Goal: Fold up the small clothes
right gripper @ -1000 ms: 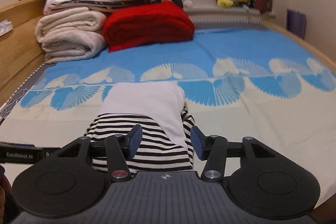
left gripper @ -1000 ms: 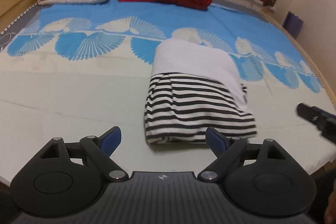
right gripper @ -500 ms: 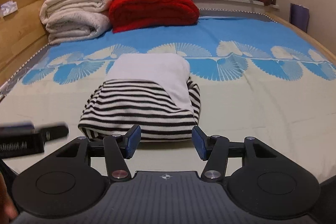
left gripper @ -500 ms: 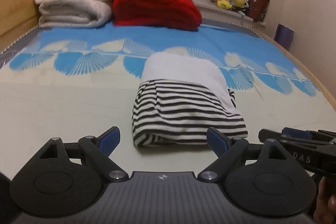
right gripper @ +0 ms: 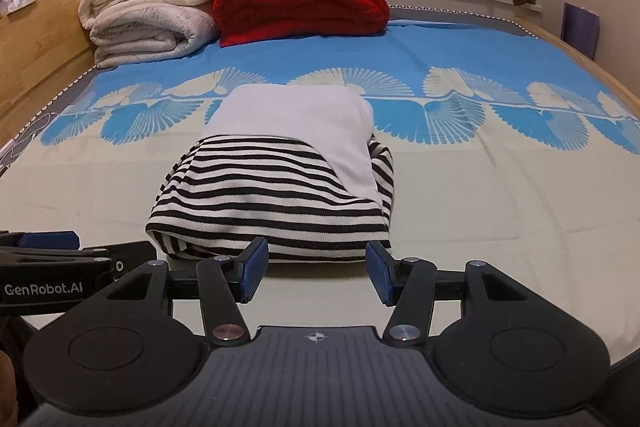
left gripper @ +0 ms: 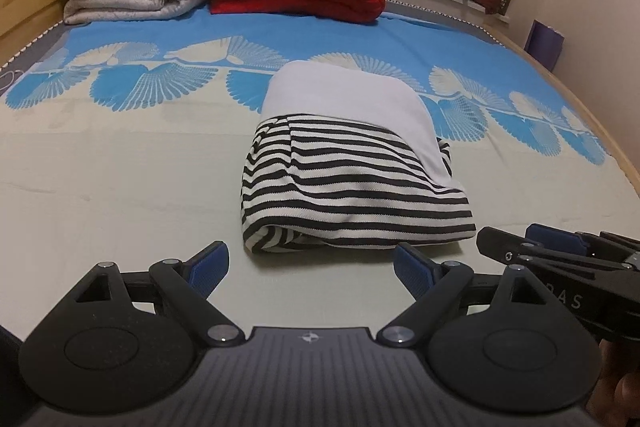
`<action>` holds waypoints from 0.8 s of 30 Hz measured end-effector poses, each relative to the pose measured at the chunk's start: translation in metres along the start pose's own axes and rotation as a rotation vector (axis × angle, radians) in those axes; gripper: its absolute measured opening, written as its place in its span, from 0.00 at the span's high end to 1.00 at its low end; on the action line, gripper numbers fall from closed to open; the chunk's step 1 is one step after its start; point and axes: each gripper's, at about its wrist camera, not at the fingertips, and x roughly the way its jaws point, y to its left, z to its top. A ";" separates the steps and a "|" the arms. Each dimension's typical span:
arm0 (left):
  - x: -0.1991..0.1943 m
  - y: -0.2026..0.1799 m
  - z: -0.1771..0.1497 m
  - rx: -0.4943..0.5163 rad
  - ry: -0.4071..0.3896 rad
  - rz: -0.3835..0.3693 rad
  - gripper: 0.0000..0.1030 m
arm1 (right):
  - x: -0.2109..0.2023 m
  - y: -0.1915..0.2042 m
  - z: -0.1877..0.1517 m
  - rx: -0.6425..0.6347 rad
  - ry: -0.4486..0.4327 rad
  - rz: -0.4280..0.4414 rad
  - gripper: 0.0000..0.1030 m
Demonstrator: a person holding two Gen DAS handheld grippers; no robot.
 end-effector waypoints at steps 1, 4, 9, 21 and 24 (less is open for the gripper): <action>0.000 0.000 0.000 0.004 -0.002 0.000 0.10 | 0.001 0.000 0.000 -0.001 0.001 0.000 0.46; 0.002 -0.002 -0.001 0.009 -0.001 0.002 0.10 | 0.002 0.002 0.001 -0.003 0.002 0.005 0.46; 0.003 -0.004 -0.001 0.019 -0.002 -0.010 0.10 | 0.003 0.006 0.001 -0.021 -0.001 0.008 0.46; 0.004 -0.006 -0.002 0.012 -0.003 -0.024 0.10 | 0.002 0.009 0.001 -0.031 -0.007 0.006 0.46; 0.004 -0.004 -0.002 0.010 -0.002 -0.027 0.10 | 0.001 0.008 0.002 -0.030 -0.007 0.006 0.46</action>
